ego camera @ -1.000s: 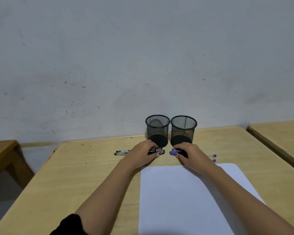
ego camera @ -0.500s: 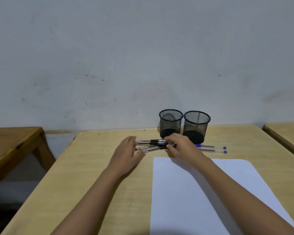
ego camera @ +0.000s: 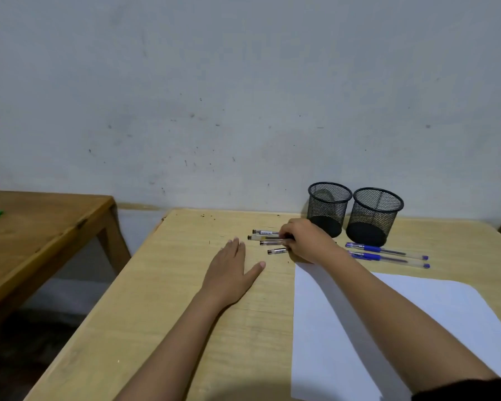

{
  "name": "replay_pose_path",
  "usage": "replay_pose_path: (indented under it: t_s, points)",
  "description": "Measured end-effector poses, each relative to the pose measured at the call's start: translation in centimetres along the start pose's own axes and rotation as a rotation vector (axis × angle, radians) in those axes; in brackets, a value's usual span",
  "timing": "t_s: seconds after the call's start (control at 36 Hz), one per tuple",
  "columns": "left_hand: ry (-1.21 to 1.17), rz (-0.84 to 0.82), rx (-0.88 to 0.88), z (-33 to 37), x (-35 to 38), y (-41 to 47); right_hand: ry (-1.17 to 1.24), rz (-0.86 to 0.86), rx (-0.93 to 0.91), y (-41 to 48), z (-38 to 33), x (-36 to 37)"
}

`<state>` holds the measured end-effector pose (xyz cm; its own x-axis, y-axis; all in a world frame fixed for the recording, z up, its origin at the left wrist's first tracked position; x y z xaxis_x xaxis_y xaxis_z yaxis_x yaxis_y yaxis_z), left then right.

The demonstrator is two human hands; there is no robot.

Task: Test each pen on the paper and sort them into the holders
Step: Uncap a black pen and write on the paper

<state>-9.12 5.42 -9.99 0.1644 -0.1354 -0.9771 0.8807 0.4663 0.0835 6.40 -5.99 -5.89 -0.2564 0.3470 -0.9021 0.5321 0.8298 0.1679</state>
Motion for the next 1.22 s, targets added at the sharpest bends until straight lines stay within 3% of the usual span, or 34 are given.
replay_pose_path:
  t_s: [0.08,0.25,0.31,0.36,0.42,0.53,0.64,0.89,1.0,1.06,1.22]
  points:
    - [-0.021,0.015,-0.008,0.1,-0.2,0.0,0.121,0.111,0.029,-0.3,-0.2,-0.8]
    - [-0.204,0.02,-0.048,0.3,-1.3,0.3,0.715,0.41,0.129,-1.8,-1.3,-3.7]
    - [-0.498,0.024,-0.068,0.8,-1.6,0.2,0.875,0.449,0.171,-2.7,-1.6,-4.5]
    - [-0.977,0.002,-0.11,2.2,-1.9,-0.2,1.102,0.459,0.189,-3.8,-1.9,-5.1]
    - [-1.18,0.036,-0.054,3.7,-2.6,-0.5,1.301,0.465,0.191,-5.0,-2.3,-5.4]
    - [-0.963,0.163,0.163,6.6,-4.7,-0.8,1.483,0.486,0.186,-7.0,-2.9,-6.0]
    - [-0.877,0.255,0.222,8.0,-4.8,-0.8,1.551,0.5,0.183,-8.3,-2.7,-6.2]
    - [-0.765,0.265,0.312,9.4,-5.5,-1.2,1.582,0.546,0.225,-9.8,-2.0,-6.5]
    - [-0.911,0.21,0.153,6.0,-6.1,-1.4,1.72,0.779,0.255,-10.9,1.4,-8.8]
    - [-0.851,0.187,0.094,2.5,-6.0,-1.4,1.669,0.859,0.267,-12.2,3.8,-10.6]
    - [-0.695,0.136,0.006,0.1,-4.1,-1.8,1.508,0.755,0.235,-12.8,3.3,-9.7]
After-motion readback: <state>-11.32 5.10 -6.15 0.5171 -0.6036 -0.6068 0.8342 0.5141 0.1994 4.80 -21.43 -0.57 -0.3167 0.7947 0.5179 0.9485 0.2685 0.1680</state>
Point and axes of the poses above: each hand's wrist, its own y-axis towards the middle knuckle, its own x-axis out of the palm, z = x × y, the point moved 1 cm from there along y, towards the middle knuckle, and after that the axes turned 9 degrees about y, right-handed, at the moved point
